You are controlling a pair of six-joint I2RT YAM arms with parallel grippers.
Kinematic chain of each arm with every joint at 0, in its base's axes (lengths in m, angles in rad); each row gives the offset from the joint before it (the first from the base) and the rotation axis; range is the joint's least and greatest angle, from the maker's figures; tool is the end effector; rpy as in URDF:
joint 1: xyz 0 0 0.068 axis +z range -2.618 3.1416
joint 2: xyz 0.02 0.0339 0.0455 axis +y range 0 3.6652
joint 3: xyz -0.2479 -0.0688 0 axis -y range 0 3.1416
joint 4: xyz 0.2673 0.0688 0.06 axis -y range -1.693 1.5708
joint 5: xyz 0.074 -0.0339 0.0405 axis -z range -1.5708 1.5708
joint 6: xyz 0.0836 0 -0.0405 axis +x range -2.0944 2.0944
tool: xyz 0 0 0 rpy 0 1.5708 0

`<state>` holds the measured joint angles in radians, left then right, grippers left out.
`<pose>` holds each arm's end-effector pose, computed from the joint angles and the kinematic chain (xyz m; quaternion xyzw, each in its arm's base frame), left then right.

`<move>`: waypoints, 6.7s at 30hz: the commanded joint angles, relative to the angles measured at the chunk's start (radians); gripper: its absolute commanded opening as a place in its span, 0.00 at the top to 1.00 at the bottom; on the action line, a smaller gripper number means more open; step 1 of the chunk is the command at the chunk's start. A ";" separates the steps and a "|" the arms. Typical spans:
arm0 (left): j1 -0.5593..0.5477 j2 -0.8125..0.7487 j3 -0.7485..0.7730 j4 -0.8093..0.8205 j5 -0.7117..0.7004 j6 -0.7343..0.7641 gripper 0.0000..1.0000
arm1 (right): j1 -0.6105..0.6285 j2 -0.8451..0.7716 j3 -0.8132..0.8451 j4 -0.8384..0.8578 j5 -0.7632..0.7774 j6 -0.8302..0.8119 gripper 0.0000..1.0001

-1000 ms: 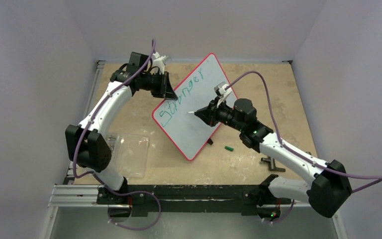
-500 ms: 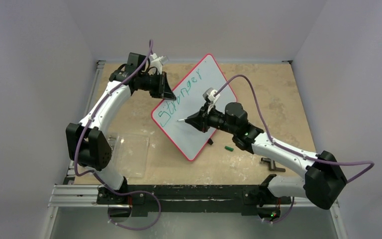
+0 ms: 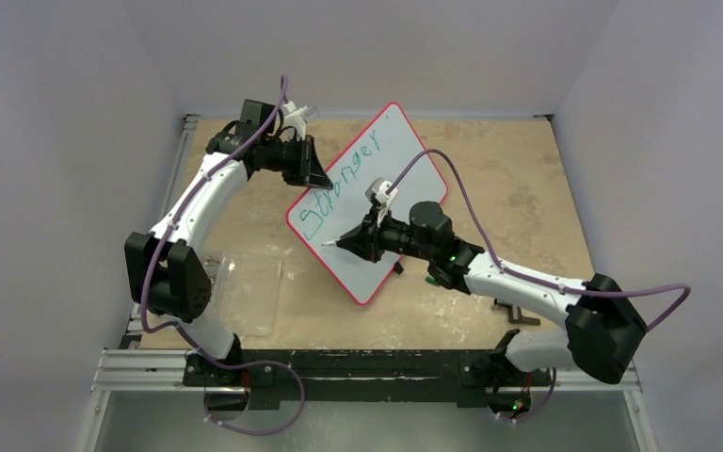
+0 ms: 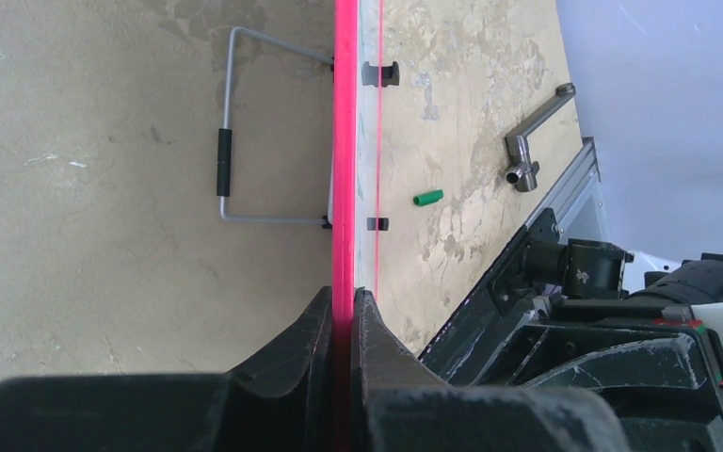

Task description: Write a sentence on the whiteboard

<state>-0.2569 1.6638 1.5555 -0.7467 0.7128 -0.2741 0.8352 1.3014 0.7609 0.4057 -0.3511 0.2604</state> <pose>0.3781 -0.1559 0.2875 0.1147 0.8788 -0.4015 0.2310 0.2237 0.2901 0.2459 -0.3204 0.6786 0.4496 0.4845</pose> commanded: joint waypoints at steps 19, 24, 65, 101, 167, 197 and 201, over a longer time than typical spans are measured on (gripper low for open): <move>0.016 -0.016 -0.003 0.026 -0.026 0.003 1.00 | 0.016 0.041 0.019 0.025 0.141 -0.018 1.00; 0.016 -0.018 -0.005 0.027 -0.024 0.003 1.00 | 0.016 0.050 0.041 -0.010 0.222 -0.016 1.00; 0.016 -0.030 -0.006 0.027 -0.034 0.004 1.00 | 0.021 0.071 0.129 -0.033 0.111 -0.012 1.00; 0.016 -0.037 -0.011 0.028 -0.032 0.003 1.00 | 0.024 0.020 0.028 -0.109 0.283 -0.022 1.00; 0.017 -0.084 -0.032 0.039 -0.024 -0.005 1.00 | 0.024 0.048 0.097 -0.071 0.301 -0.054 1.00; 0.016 -0.085 -0.034 0.041 -0.024 -0.008 1.00 | 0.024 0.024 0.066 -0.088 0.282 -0.023 1.00; 0.016 -0.084 -0.035 0.042 -0.025 -0.008 1.00 | 0.024 0.050 0.098 -0.089 0.293 -0.029 1.00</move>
<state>-0.2443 1.6356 1.5116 -0.7223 0.7185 -0.2646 0.8608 1.3174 0.8024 0.3199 -0.0742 0.2424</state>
